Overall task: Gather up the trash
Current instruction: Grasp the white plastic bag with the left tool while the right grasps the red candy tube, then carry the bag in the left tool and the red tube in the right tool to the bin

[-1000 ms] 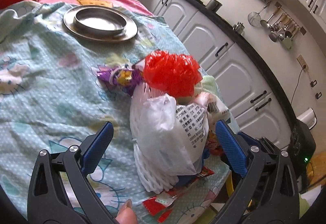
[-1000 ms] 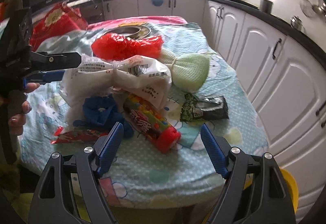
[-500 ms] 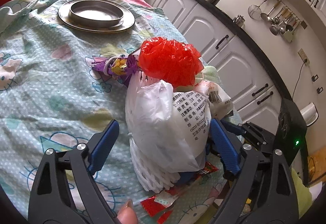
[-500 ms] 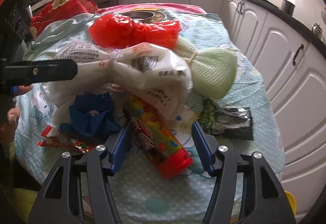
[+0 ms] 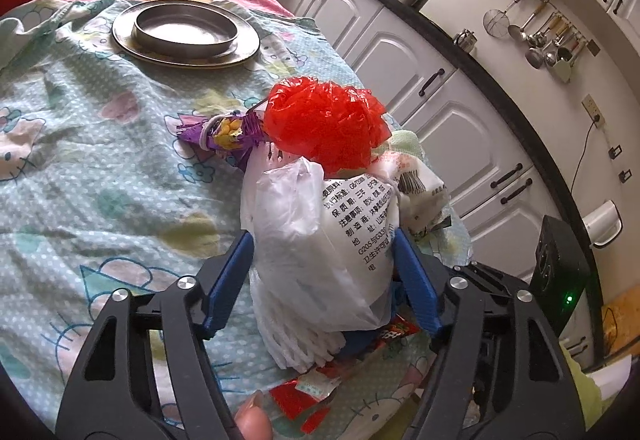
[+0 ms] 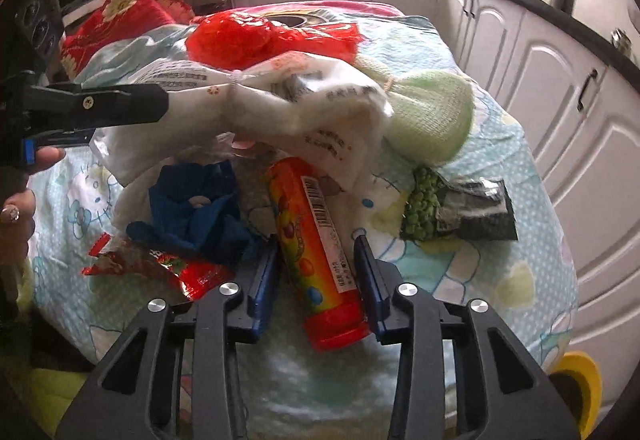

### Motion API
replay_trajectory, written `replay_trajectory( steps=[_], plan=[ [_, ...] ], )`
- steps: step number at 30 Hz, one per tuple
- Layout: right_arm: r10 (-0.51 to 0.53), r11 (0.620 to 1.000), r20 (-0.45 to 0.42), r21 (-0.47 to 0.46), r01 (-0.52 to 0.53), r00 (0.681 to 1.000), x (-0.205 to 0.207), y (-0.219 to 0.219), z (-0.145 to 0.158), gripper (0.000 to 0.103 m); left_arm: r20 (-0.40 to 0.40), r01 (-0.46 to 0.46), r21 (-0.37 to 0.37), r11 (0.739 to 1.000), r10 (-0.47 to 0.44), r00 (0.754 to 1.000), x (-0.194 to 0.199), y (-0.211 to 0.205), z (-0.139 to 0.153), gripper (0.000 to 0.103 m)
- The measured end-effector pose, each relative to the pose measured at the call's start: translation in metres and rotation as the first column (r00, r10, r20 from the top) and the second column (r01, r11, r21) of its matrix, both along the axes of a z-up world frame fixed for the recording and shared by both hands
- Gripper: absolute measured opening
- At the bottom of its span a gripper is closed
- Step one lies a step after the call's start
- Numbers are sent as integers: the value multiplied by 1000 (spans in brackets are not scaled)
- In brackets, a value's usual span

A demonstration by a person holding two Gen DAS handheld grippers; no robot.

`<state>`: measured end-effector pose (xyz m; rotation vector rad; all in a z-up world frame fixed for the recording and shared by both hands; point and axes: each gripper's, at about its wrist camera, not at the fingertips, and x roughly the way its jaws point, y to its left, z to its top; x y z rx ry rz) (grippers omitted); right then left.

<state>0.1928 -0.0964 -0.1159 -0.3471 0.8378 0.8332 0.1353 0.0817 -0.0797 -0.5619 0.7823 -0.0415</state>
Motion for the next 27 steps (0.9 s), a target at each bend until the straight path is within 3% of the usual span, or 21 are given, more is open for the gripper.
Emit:
replay_trajectory(
  steps=[8,18,27],
  plan=[
    [-83,996,-15,38,84,996,-4,-21,1,28,19,6,11,1000,-7,1000,-8,1,8,36],
    [-150,984,-28,98,152,988,-10,-49,16,27,82,-4,35,999,1,997,-22,2,33,33],
    [-192,967,-6,170,190,981,-23,-77,42,27,117,44,66,997,-51,992,-27,-17,50,33]
  ],
)
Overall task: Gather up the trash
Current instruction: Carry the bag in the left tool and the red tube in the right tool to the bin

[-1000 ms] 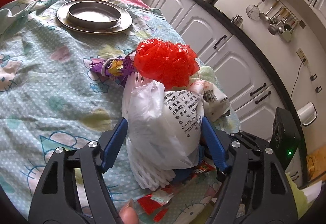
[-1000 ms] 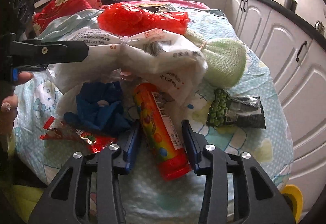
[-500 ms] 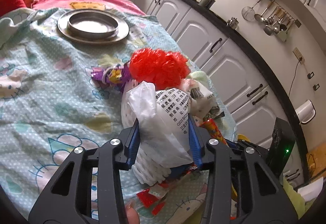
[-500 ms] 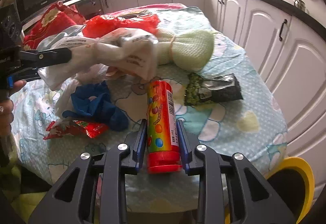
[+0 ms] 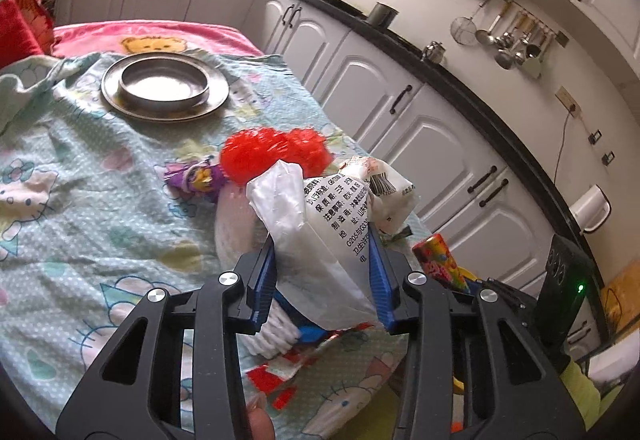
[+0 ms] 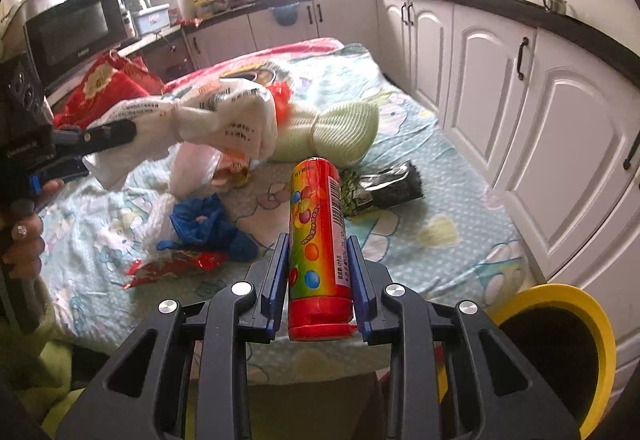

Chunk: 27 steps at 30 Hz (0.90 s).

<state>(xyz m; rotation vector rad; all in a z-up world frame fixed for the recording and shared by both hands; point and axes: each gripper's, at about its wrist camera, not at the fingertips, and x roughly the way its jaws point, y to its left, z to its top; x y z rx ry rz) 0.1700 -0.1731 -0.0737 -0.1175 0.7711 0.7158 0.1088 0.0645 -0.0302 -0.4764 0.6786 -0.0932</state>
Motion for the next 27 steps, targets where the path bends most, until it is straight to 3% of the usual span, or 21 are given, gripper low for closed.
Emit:
replay_trajectory(
  steps=[27],
  plan=[
    [-214,972,51,112,208,975,-19,-86,37,27,36,125,82,989,-128,991,0,-62,12,33]
  ],
)
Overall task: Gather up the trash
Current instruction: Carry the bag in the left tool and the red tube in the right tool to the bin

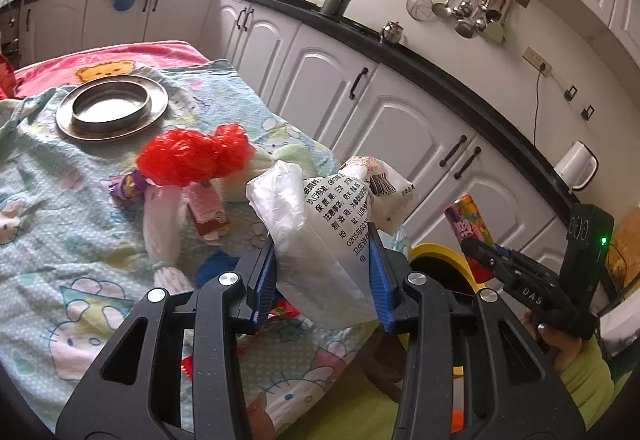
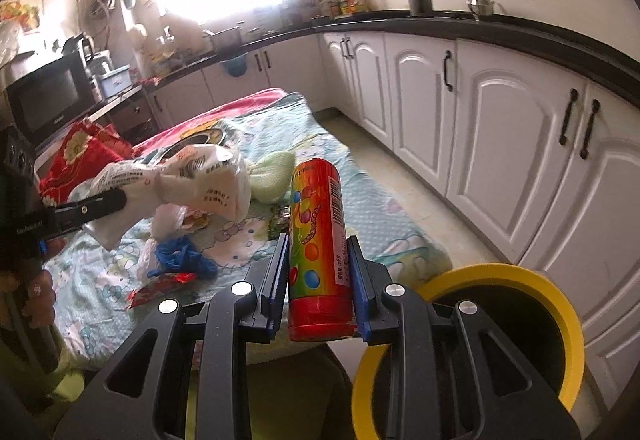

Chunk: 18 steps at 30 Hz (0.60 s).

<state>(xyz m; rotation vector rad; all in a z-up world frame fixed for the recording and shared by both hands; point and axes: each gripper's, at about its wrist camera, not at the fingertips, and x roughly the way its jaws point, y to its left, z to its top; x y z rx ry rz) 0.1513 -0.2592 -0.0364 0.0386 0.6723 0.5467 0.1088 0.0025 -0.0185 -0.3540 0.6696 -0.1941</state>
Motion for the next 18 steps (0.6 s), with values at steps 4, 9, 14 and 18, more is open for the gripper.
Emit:
replay_trajectory(
  steps=[4,9,14,18],
  plan=[
    [-35,999,-4,14,35,999,-2,-13,2,27,4,21,12,1000,-21,1000,2,-12,-1,33],
    [-67,997,-3,25,67,998,-5,-27,3,27,2,57,28,998,-57,998,5,-30,-2,33],
    [-101,994,-1,36,101,995,-7,-44,4,27,4,87,43,995,-87,996,6,-47,-1,33],
    [-131,991,3,41,131,991,-10,-58,5,27,2,113,58,992,-113,994,8,-61,-2,33]
  ],
)
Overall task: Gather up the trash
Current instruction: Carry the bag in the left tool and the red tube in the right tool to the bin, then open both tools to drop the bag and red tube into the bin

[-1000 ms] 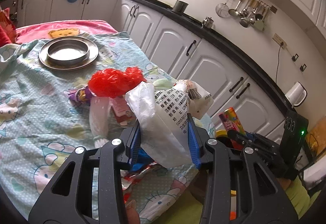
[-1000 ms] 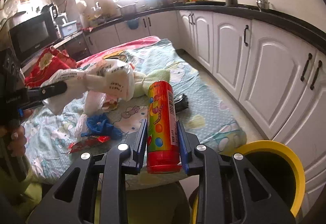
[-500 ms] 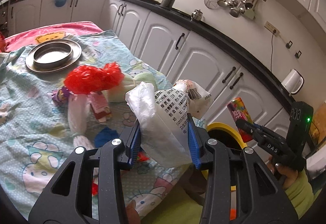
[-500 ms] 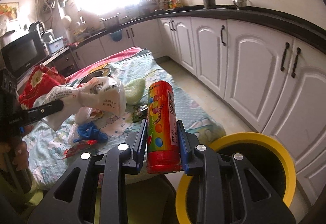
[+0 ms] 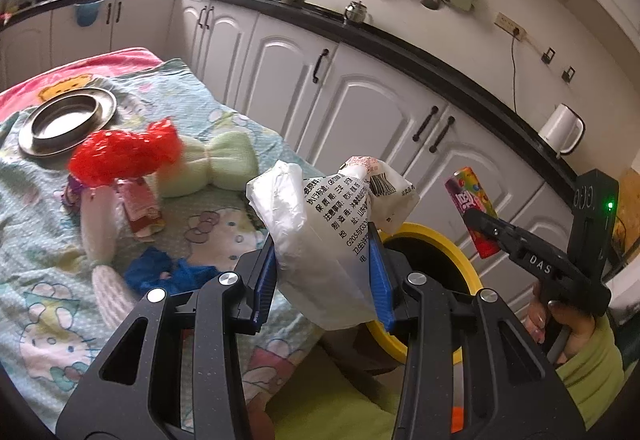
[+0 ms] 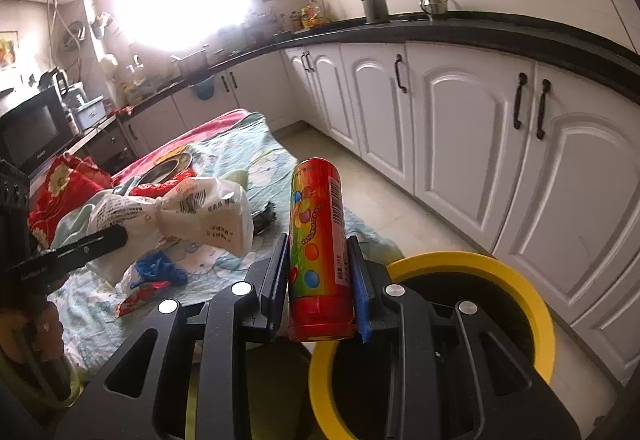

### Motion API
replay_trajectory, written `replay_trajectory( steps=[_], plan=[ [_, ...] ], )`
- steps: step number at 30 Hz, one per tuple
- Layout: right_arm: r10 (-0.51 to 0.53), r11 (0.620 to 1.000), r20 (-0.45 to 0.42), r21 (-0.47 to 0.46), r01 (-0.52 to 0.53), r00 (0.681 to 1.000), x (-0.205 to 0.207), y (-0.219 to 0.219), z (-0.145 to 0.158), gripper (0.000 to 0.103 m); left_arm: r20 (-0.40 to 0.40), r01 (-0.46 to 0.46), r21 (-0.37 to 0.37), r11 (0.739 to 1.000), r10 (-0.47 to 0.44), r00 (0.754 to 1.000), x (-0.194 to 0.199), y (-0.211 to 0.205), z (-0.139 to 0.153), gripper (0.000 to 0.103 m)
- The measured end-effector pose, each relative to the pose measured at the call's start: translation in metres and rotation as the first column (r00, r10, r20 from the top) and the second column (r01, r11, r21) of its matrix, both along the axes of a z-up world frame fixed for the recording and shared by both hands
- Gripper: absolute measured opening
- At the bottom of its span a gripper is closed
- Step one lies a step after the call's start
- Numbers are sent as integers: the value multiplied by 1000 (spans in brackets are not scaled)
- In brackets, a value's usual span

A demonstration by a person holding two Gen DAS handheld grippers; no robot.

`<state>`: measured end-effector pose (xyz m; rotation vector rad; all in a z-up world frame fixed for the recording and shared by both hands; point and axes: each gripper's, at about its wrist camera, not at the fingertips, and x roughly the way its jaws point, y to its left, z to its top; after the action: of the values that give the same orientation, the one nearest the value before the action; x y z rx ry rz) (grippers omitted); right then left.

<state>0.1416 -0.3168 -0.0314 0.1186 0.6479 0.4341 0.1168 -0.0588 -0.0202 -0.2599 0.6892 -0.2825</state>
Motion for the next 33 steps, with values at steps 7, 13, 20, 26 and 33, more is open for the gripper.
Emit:
replay_trajectory(
  steps=[7,13,20,26,33],
  plan=[
    [-60,998,1,-4,60,998,-6,-25,-4,27,-6,42,31,999,-41,999,2,-24,-4,33],
    [-110,994,-16,-1,110,994,-8,-48,-13,27,-13,77,59,995,-77,997,4,-44,-8,33],
    [-156,988,-21,-16,155,988,-10,-69,-21,27,-31,121,86,989,-119,992,8,-66,-17,33],
    [-189,982,-38,-10,189,981,-10,-85,-29,27,-56,177,115,978,-171,984,12,-90,-27,33],
    [-206,979,-57,-2,206,977,-11,-99,-38,27,-88,238,155,959,-226,970,16,-117,-38,33]
  ],
)
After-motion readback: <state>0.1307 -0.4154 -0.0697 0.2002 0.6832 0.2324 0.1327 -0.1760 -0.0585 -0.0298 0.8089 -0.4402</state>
